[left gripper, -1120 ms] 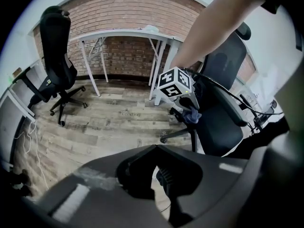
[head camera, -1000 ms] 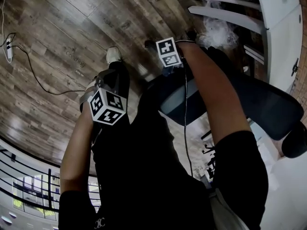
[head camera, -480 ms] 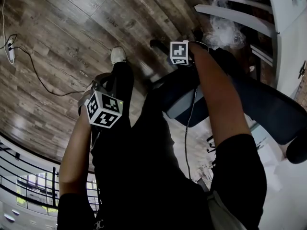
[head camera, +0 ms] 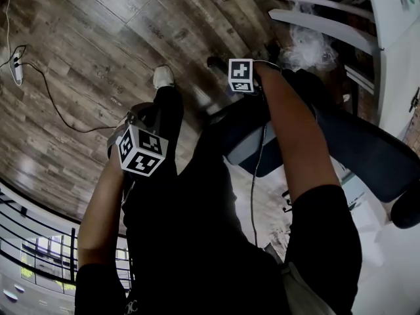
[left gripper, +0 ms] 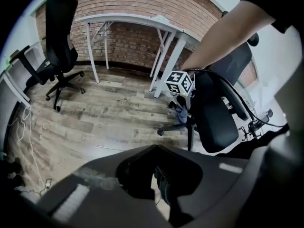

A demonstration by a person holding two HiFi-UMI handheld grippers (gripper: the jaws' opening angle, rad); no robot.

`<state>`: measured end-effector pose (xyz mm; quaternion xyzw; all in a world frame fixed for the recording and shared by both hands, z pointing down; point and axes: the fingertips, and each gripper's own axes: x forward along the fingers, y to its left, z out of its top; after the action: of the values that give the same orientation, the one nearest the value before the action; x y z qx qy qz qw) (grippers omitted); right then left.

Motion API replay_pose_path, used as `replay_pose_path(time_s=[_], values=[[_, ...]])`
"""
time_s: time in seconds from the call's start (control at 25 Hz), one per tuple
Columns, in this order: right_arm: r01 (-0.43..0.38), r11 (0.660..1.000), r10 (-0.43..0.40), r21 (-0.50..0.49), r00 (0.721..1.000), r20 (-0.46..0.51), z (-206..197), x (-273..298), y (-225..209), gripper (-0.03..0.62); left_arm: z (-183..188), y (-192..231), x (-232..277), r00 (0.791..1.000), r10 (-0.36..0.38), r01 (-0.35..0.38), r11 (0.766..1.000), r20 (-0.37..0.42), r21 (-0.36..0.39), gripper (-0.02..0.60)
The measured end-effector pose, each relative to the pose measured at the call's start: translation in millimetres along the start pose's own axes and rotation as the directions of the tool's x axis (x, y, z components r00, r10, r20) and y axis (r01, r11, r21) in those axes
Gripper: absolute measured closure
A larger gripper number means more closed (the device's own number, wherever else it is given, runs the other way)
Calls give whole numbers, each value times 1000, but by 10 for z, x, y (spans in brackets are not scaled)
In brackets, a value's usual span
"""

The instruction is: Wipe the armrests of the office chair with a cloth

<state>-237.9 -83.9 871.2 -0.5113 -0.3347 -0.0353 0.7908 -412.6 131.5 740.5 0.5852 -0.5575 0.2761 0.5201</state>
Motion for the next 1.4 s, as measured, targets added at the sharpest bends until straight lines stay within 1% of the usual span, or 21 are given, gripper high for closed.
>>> replay_pose_path(time_s=[0.12,0.24,0.32,0.36,0.4,0.44,0.48,0.52,0.6,0.68,0.76,0.84,0.92,1.0,1.04,1.08,1.12,1.16,1.24,1.32,1.4], values=[[-76,997,76,-32,997,4,30,-159,283,548,128,9,-47,1000,20,-21,999,19,32,575],[-87,994,92,-63,992,88,133,-397,536,548,271,-35,-114,998,29,-30,999,48,32,576],[-42,995,60,-94,979,193,256,-589,702,548,362,-81,-164,997,38,-39,999,66,18,576],[3,994,26,-111,965,260,327,-704,779,548,416,-101,-189,996,47,-47,999,77,6,575],[63,991,-19,-122,942,334,397,-838,848,548,478,-118,-216,994,56,-55,998,91,-9,575],[135,983,-74,-122,909,411,457,-993,910,548,547,-136,-243,992,63,-61,998,107,-25,577],[209,972,-132,-107,863,487,502,-1165,970,548,622,-159,-270,990,69,-65,997,124,-38,576],[279,957,-188,-80,806,561,532,-1349,1037,548,702,-186,-296,987,72,-67,997,142,-46,577],[397,918,-281,-12,671,686,538,-1709,1226,548,866,-262,-349,981,79,-73,996,175,-44,575],[500,865,-352,44,542,763,468,-1979,1499,548,1032,-374,-414,975,87,-84,996,203,-23,576],[587,802,-416,108,419,807,343,-2147,1787,548,1202,-514,-495,968,93,-98,995,231,9,577],[632,750,-468,196,297,832,188,-2252,2066,548,1372,-670,-570,962,91,-105,993,257,44,577],[645,700,-527,307,176,831,-2,-2297,2297,548,1534,-841,-628,957,76,-102,991,279,80,577],[631,643,-595,434,54,802,-225,-2279,2506,548,1673,-1040,-690,953,50,-91,988,298,127,577],[612,616,-626,497,-2,779,-351,-2248,2611,548,1731,-1154,-713,952,33,-84,984,305,157,577],[587,591,-655,554,-52,754,-489,-2201,2715,548,1781,-1276,-726,950,17,-78,979,310,188,575],[562,566,-682,603,-92,726,-641,-2136,2816,548,1831,-1410,-737,950,2,-75,973,313,220,576],[538,541,-708,647,-124,695,-805,-2057,2911,548,1881,-1554,-750,950,-10,-73,964,311,255,577],[482,488,-759,728,-178,627,-1155,-1860,3076,548,1965,-1857,-754,954,-36,-65,944,297,324,576],[396,427,-814,813,-224,537,-1517,-1599,3206,548,2039,-2158,-710,957,-69,-49,919,281,392,577],[281,359,-867,890,-253,430,-1870,-1272,3331,548,2123,-2464,-641,960,-108,-24,888,260,460,577]])
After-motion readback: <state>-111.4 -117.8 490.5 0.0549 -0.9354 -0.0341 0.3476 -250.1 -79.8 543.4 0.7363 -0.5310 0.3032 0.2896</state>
